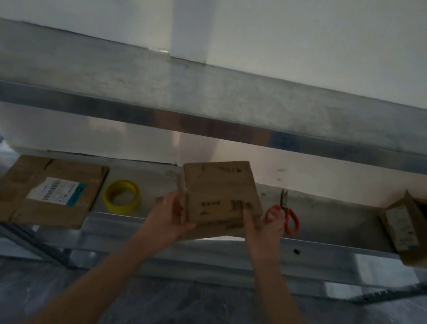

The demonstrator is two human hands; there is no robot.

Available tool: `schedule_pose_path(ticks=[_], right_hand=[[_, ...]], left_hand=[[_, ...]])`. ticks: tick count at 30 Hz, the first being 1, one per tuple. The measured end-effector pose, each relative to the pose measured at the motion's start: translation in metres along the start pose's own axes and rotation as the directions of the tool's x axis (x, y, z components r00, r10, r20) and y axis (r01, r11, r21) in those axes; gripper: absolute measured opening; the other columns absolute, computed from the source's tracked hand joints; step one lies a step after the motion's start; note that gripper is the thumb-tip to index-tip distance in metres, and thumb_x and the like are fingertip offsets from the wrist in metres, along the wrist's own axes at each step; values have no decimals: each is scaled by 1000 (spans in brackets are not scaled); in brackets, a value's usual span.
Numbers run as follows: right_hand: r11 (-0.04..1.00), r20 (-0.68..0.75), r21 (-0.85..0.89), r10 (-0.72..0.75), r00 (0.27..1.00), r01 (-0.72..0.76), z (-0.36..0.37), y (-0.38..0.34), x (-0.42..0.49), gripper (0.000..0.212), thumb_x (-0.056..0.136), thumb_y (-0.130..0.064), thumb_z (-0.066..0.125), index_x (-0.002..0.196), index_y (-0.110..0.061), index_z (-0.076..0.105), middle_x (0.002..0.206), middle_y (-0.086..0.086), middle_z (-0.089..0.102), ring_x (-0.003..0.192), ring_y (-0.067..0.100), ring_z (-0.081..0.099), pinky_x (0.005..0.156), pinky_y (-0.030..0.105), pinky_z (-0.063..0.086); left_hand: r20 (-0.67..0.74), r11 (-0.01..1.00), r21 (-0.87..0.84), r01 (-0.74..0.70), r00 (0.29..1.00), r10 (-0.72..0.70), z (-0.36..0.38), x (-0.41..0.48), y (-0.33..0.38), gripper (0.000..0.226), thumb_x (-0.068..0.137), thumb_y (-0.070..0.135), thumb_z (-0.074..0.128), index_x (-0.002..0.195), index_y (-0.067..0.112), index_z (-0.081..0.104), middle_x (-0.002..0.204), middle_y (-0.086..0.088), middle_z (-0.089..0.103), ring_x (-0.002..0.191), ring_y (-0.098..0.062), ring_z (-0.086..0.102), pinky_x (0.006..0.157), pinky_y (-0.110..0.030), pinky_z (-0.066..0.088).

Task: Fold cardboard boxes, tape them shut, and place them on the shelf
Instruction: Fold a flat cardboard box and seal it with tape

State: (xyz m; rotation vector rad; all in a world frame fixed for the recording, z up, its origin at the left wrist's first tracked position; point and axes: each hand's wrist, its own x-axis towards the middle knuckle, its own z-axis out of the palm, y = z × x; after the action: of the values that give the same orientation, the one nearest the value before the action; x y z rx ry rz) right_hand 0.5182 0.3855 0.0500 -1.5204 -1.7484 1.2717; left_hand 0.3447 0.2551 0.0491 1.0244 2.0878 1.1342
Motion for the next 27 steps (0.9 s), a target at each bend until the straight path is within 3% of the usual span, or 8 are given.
schedule_pose_path(ticks=[4, 8, 13, 18, 20, 22, 25, 27], right_hand=[[994, 78, 5, -107, 991, 107, 19, 17, -23, 75, 85, -25, 75, 143, -21, 26, 138, 1, 47, 117, 18, 58, 96, 37, 53], [978, 165, -48, -190, 968, 201, 43, 14, -39, 93, 83, -40, 74, 153, -31, 12, 153, 3, 31, 133, 21, 45, 105, 48, 47], [989, 144, -1, -145, 979, 146, 57, 6, -45, 111, 81, -45, 76, 156, -29, -4, 162, -1, 10, 145, 20, 26, 111, 38, 35], [991, 120, 49, -133, 984, 128, 63, 5, -51, 126, 74, -42, 83, 155, -28, -13, 162, -4, -3, 147, 21, 17, 112, 38, 29], [987, 101, 54, -157, 982, 152, 57, 11, -47, 128, 68, -38, 88, 155, -31, -6, 159, -3, 4, 143, 22, 27, 112, 38, 34], [980, 129, 79, -191, 973, 182, 48, 23, -41, 126, 65, -32, 91, 157, -30, 5, 151, -2, 22, 134, 16, 41, 108, 39, 45], [971, 174, 87, -234, 956, 222, 34, 30, -37, 100, 75, -25, 85, 154, -30, 23, 139, -12, 46, 125, -1, 46, 100, 22, 47], [977, 177, 59, -214, 961, 206, 28, 31, -36, 78, 85, -22, 76, 149, -34, 33, 136, -17, 51, 122, -3, 48, 103, 29, 48]], left_hand=[[289, 982, 182, -58, 957, 2, -34, 40, -5, 128, 64, 30, 88, 152, 34, -4, 157, 9, 6, 140, -14, 17, 114, -36, 24], [393, 926, 335, -177, 919, 34, -52, 76, -5, 131, 65, 24, 88, 152, 29, -10, 159, 5, -15, 147, -17, 1, 113, -28, 16], [360, 938, 314, -145, 933, 24, -56, 99, -4, 117, 65, 24, 88, 152, 24, 11, 158, 1, 10, 141, -17, 19, 114, -31, 26], [217, 969, 216, -116, 974, 68, -52, 90, -11, 97, 62, 25, 90, 143, 20, 38, 134, -3, 40, 124, -17, 44, 110, -35, 35], [182, 987, 146, -61, 983, 34, -52, 78, -16, 94, 62, 28, 89, 143, 24, 40, 128, -2, 41, 117, -17, 48, 104, -36, 42], [124, 998, 65, -1, 992, -7, -50, 62, -19, 81, 66, 25, 87, 137, 26, 45, 124, -2, 42, 107, -13, 52, 93, -26, 45], [48, 1000, 2, -6, 999, 6, -42, 38, -22, 61, 69, 20, 85, 120, 25, 52, 118, -1, 47, 102, -7, 53, 83, -13, 43], [38, 993, -110, 44, 998, -40, -30, 24, -23, 56, 72, 15, 82, 119, 15, 52, 119, 4, 49, 108, -9, 54, 80, -11, 46]])
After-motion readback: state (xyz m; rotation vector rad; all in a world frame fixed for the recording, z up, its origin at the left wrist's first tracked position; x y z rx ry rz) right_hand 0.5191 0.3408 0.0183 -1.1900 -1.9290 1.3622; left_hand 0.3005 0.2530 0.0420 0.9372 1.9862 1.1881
